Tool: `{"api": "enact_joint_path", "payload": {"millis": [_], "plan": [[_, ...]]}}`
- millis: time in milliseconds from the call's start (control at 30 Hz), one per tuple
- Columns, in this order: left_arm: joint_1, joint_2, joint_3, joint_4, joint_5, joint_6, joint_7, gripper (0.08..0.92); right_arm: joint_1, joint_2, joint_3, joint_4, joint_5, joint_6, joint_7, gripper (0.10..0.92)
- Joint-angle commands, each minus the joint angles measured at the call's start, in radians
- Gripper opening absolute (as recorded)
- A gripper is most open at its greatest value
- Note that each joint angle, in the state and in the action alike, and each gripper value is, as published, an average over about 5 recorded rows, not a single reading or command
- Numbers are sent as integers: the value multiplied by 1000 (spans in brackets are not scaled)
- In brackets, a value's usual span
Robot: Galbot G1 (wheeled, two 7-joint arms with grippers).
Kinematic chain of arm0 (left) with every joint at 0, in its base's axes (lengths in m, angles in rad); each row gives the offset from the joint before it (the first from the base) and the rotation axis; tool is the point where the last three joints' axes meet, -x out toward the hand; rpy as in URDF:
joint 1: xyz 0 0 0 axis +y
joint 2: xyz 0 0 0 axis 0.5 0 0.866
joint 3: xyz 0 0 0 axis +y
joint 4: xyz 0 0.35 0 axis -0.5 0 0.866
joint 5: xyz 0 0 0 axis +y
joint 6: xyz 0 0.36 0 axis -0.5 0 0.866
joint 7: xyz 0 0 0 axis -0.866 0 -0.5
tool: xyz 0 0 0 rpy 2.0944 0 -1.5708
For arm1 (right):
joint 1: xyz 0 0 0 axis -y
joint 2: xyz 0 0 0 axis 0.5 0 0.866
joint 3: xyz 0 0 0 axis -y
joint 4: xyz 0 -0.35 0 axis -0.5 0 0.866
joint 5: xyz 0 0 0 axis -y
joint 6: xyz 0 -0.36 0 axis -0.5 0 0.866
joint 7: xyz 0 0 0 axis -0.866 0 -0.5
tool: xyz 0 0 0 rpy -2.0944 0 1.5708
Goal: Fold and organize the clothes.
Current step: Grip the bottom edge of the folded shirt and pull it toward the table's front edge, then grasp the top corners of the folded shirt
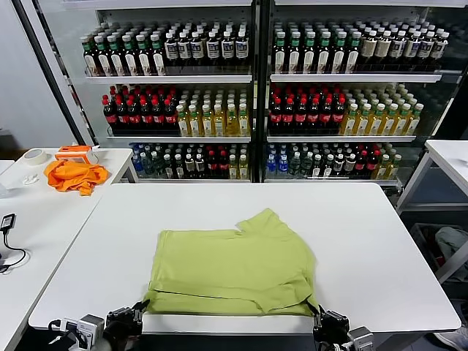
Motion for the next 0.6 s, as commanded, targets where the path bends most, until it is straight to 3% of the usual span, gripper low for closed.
{"api": "enact_joint_path", "payload": {"millis": [33, 233, 400, 600], "plan": [[28, 15, -71, -44, 0, -8, 13, 212, -18, -7, 20, 30, -14, -25, -5, 324], [32, 40, -163, -108, -60, 33, 24, 385, -10, -45, 113, 90, 85, -69, -49, 523], [-51, 49, -182, -64, -86, 15, 54, 532, 62, -73, 164, 125, 175, -82, -73, 670], [-184, 73, -92, 70, -63, -41, 80, 705, 393, -65, 26, -37, 237, -97, -7, 806]]}}
